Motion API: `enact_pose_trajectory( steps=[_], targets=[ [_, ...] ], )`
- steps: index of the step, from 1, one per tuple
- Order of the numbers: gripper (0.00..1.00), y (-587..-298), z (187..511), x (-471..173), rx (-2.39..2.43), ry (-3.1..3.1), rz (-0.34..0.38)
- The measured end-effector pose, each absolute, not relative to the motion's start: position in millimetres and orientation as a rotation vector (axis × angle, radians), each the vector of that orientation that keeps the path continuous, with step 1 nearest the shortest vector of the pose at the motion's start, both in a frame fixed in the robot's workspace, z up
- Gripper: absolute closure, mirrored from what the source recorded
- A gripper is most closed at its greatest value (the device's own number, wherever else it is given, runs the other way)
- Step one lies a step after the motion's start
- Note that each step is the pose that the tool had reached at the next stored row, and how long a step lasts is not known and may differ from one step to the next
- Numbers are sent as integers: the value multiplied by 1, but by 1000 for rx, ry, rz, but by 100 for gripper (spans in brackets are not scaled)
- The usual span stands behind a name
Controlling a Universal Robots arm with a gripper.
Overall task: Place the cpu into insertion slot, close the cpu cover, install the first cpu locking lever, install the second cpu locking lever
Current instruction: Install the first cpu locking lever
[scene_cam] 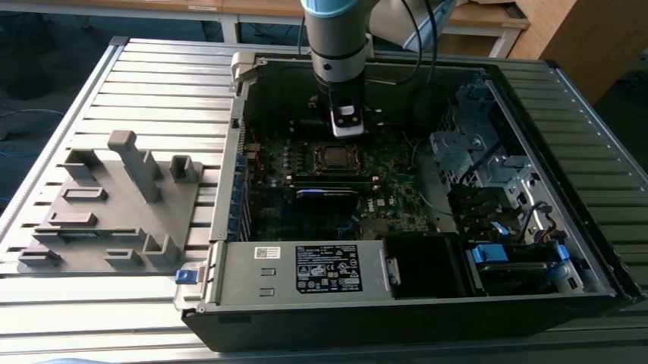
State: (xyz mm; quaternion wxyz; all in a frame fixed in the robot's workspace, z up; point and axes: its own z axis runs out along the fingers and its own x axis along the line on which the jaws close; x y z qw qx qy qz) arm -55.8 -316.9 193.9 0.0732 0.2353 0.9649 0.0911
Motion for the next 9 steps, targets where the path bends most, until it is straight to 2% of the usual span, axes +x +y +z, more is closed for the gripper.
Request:
enact_pose_trajectory(
  steps=[9],
  targets=[
    [89,-317,196,-55,706,2897,266]
  ],
)
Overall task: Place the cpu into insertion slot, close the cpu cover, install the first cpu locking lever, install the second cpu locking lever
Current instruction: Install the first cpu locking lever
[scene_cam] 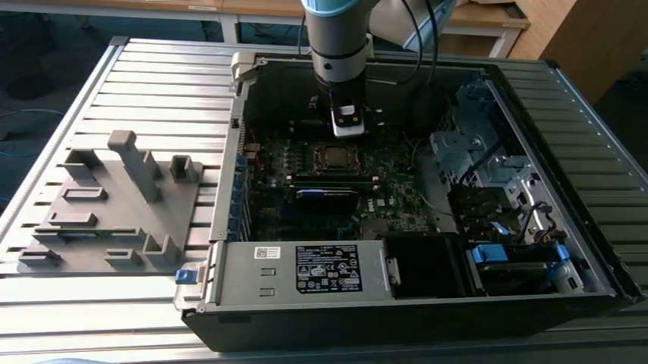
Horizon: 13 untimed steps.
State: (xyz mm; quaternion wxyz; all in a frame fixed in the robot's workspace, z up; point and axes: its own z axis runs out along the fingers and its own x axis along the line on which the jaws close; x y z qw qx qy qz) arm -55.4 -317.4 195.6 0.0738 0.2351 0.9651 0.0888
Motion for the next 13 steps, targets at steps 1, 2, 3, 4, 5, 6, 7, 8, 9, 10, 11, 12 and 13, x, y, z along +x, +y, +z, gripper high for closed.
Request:
enact_pose_trajectory(
  steps=[1,2,3,4,5,6,7,8,9,10,11,12,13],
  targets=[
    [89,-317,197,-55,706,2897,267],
    [89,-317,199,-55,706,2897,266],
    [89,-317,200,-55,706,2897,266],
    [89,-317,201,-55,706,2897,266],
    [89,-317,201,-55,706,2897,267],
    [89,-317,201,-55,706,2897,267],
    [89,-317,201,-56,705,2896,267],
    [89,-317,201,-56,705,2895,267],
    [89,-317,201,-57,704,2893,268],
    [89,-317,201,-59,703,2889,269],
    [89,-317,201,-59,702,2887,269],
    [89,-317,201,-60,701,2884,270],
    [89,-317,201,-60,700,2881,271]
  ],
)
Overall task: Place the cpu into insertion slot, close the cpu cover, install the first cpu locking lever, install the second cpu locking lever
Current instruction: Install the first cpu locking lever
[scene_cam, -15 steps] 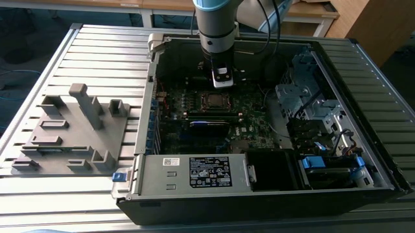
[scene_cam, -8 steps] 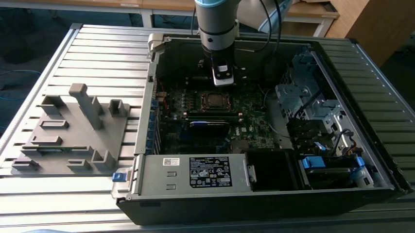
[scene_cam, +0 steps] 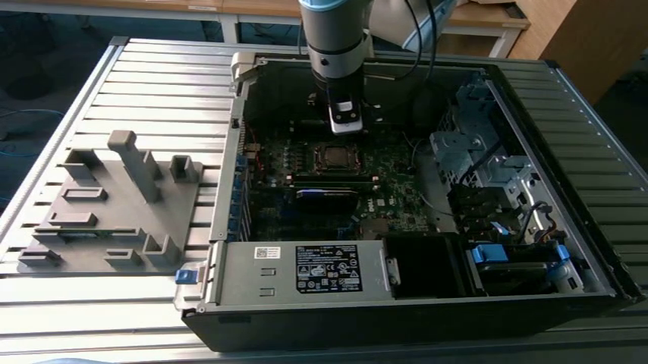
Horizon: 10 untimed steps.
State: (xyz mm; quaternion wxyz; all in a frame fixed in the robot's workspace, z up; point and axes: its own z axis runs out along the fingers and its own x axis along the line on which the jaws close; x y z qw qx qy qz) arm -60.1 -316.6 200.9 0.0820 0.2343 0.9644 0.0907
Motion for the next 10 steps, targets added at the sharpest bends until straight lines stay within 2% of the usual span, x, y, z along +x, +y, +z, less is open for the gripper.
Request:
enact_pose_trajectory(
  steps=[10],
  targets=[
    [89,-316,201,-64,691,2855,279]
  ],
)
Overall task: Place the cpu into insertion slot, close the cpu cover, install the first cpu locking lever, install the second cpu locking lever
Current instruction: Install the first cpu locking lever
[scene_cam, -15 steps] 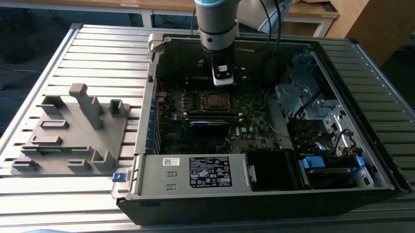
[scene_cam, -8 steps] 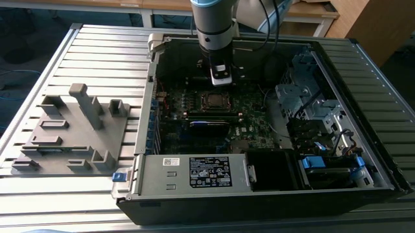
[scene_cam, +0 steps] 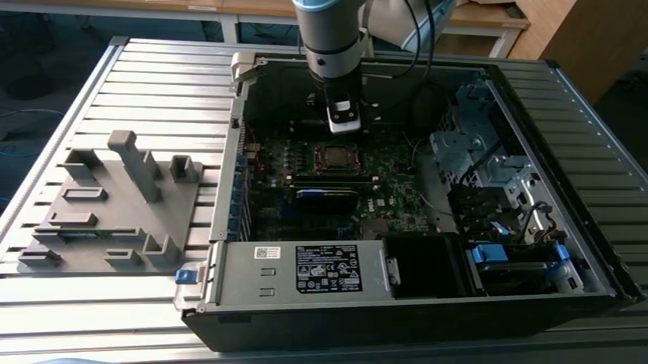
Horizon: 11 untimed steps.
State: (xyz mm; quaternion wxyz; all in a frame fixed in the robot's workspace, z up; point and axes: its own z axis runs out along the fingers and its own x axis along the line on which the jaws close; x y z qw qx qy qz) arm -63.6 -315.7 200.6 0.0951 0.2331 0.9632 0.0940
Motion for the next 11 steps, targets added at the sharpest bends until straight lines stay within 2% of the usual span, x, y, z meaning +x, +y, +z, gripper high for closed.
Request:
enact_pose_trajectory(
  steps=[11],
  targets=[
    [89,-313,200,-67,690,2853,280]
  ],
)
